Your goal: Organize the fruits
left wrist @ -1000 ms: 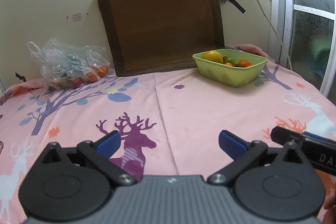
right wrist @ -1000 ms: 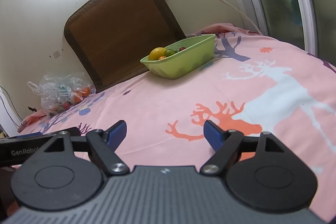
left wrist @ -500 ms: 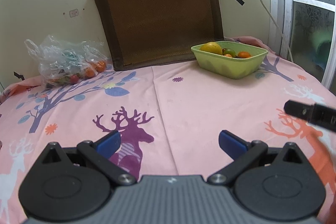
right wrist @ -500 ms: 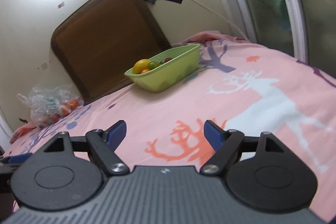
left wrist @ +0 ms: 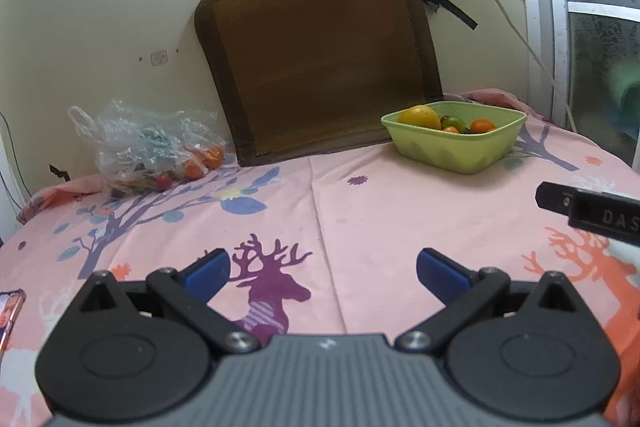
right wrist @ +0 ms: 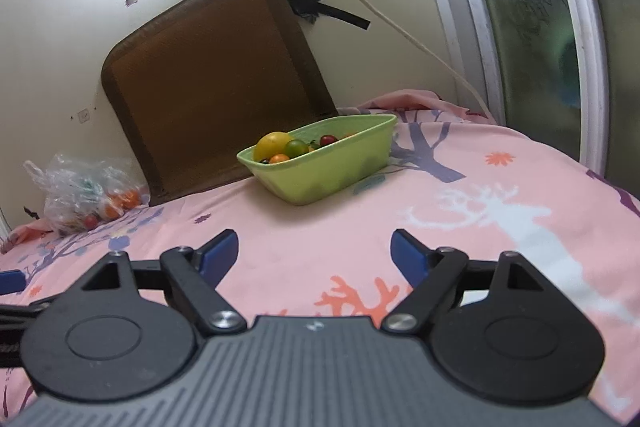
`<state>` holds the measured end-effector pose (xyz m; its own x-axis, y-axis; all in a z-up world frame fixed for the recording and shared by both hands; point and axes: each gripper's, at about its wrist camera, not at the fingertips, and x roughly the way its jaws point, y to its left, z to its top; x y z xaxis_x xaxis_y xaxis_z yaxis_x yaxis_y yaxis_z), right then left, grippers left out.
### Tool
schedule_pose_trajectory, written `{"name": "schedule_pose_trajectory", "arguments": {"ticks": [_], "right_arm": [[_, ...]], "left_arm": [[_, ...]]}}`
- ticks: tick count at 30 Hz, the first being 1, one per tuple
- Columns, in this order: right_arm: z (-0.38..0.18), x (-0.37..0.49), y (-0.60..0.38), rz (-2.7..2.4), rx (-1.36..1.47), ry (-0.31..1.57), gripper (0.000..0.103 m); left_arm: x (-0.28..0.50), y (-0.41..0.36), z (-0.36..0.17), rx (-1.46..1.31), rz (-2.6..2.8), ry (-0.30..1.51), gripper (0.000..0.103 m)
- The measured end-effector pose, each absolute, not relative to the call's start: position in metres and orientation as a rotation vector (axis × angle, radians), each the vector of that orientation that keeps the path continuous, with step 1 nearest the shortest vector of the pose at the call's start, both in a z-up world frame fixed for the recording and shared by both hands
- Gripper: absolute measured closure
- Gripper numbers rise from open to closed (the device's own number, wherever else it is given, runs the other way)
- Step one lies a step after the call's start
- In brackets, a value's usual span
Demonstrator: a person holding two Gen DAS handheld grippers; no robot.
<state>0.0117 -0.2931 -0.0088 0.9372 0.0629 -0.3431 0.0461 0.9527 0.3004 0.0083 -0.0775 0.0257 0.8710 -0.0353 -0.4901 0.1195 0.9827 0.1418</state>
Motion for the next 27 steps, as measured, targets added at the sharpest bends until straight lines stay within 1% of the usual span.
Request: {"name": "schedule_pose_trajectory", "arguments": {"ticks": [7, 27], "right_arm": [[-0.0091, 0.0158, -0.2932, 0.032, 0.316, 0.375, 0.017], [-0.0095, 0.0155, -0.2933, 0.045, 0.308, 0.377, 0.016]], "left_arm": [[0.0136, -0.0775, 0.0184, 0.164, -0.076, 0.525, 0.000], [0.0087, -0.0719, 0.0205, 0.134, -0.092, 0.523, 0.000]]}}
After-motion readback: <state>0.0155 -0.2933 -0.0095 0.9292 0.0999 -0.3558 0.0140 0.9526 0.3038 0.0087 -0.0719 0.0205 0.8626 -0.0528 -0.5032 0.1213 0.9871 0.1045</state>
